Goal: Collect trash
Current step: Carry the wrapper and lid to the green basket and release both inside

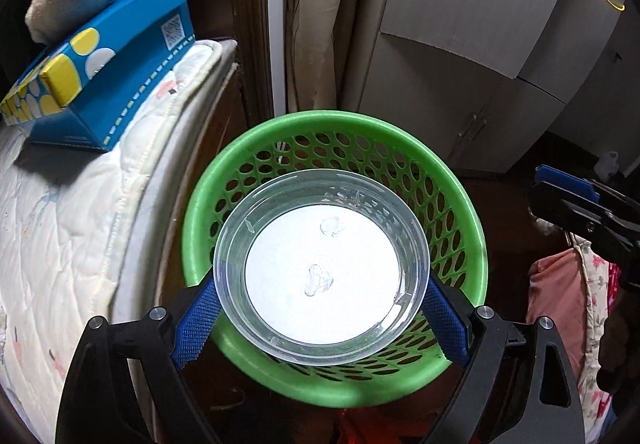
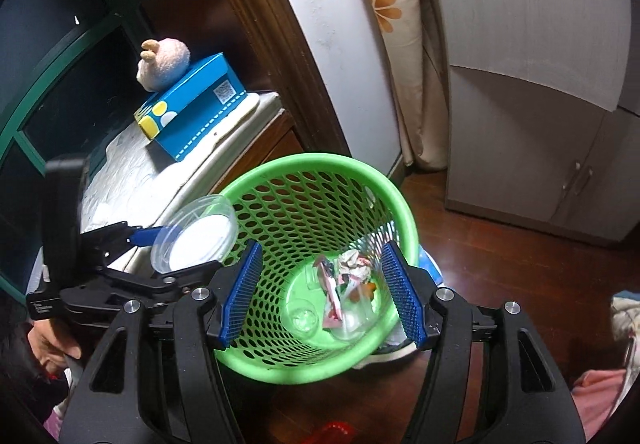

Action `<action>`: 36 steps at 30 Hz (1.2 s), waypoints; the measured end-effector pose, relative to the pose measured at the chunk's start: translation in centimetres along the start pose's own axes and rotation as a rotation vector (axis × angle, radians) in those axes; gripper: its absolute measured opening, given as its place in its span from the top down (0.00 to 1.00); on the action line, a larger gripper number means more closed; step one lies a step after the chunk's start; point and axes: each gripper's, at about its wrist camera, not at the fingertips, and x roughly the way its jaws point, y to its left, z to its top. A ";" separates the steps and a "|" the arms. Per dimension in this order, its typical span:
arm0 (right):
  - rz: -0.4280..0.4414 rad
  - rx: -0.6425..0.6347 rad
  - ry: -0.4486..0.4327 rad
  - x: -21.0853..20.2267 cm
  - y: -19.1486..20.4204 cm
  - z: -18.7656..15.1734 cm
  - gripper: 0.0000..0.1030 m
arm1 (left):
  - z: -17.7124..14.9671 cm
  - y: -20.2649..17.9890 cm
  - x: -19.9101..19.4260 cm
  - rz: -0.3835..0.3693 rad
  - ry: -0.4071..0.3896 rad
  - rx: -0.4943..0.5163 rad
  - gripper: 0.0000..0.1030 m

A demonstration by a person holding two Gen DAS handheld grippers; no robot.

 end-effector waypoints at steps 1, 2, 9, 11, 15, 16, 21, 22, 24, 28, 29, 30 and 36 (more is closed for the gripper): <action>-0.002 0.007 0.000 0.0 -0.3 -0.1 0.40 | 0.1 -0.3 0.5 -0.004 0.008 0.000 0.15; -0.003 0.012 0.000 -0.1 -0.5 -0.2 0.40 | 0.2 -0.5 0.9 -0.005 0.015 -0.001 0.15; -0.005 0.052 0.002 -0.1 -2.0 -1.0 0.40 | 0.7 -1.0 3.7 -0.008 0.070 -0.021 0.15; -0.003 0.061 0.005 0.0 -2.2 -1.2 0.40 | 0.9 -1.2 4.3 -0.014 0.082 -0.032 0.15; 0.000 0.071 0.007 0.1 -2.5 -1.4 0.40 | 0.9 -1.2 4.9 -0.028 0.085 -0.047 0.15; -0.001 0.073 0.006 0.1 -2.5 -1.4 0.40 | 0.9 -1.2 5.0 -0.033 0.086 -0.051 0.15; 0.002 0.078 0.002 0.0 -2.5 -1.4 0.40 | 0.9 -1.2 5.7 -0.060 0.100 -0.081 0.14; 0.002 0.078 0.002 0.0 -2.5 -1.4 0.40 | 0.9 -1.1 5.7 -0.064 0.100 -0.085 0.14; 0.004 0.078 0.000 -0.1 -2.4 -1.4 0.40 | 0.8 -1.1 5.6 -0.077 0.093 -0.095 0.14; 0.010 0.083 -0.005 -0.3 -2.5 -1.6 0.40 | 0.7 -1.1 5.0 -0.096 0.067 -0.103 0.14; 0.011 0.084 -0.008 -0.4 -2.4 -1.5 0.40 | 0.7 -1.0 4.9 -0.097 0.063 -0.107 0.14; 0.015 0.084 -0.010 -0.5 -2.3 -1.5 0.40 | 0.7 -1.0 4.6 -0.098 0.057 -0.110 0.14; 0.034 0.075 -0.025 -1.1 -1.7 -1.3 0.40 | 0.3 -0.4 3.3 -0.099 0.038 -0.131 0.14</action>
